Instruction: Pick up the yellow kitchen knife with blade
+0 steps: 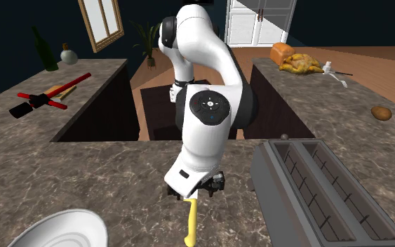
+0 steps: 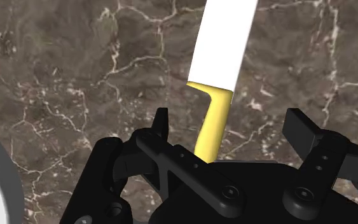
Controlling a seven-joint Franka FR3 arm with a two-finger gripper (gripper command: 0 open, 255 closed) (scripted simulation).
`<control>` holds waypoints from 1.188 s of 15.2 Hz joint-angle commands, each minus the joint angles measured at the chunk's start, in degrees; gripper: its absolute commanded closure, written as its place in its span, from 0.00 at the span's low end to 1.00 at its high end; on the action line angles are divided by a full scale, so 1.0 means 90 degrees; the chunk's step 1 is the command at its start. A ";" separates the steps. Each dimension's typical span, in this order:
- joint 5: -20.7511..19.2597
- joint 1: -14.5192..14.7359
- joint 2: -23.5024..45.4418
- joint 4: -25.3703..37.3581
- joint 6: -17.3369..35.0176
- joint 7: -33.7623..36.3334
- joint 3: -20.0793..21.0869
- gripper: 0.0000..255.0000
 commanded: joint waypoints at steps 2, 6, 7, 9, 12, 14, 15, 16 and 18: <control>0.0010 -0.0020 0.0205 0.0114 0.0093 0.0004 0.0010 0.00; 0.0020 -0.0028 0.0388 0.0135 0.0255 0.0012 0.0022 0.00; 0.0020 -0.0028 0.0387 0.0133 0.0256 0.0012 0.0022 0.00; 0.0020 -0.0032 0.0405 0.0176 0.0232 0.0012 0.0022 1.00; 0.0020 -0.0033 0.0408 0.0182 0.0229 0.0011 0.0023 1.00; 0.0020 -0.0033 0.0405 0.0176 0.0231 0.0011 0.0022 1.00; 0.0020 -0.0034 0.0407 0.0179 0.0231 0.0010 0.0022 1.00; 0.0020 -0.0031 0.0399 0.0162 0.0240 0.0011 0.0022 1.00; 0.0017 -0.0025 0.0334 0.0125 0.0212 0.0010 0.0018 1.00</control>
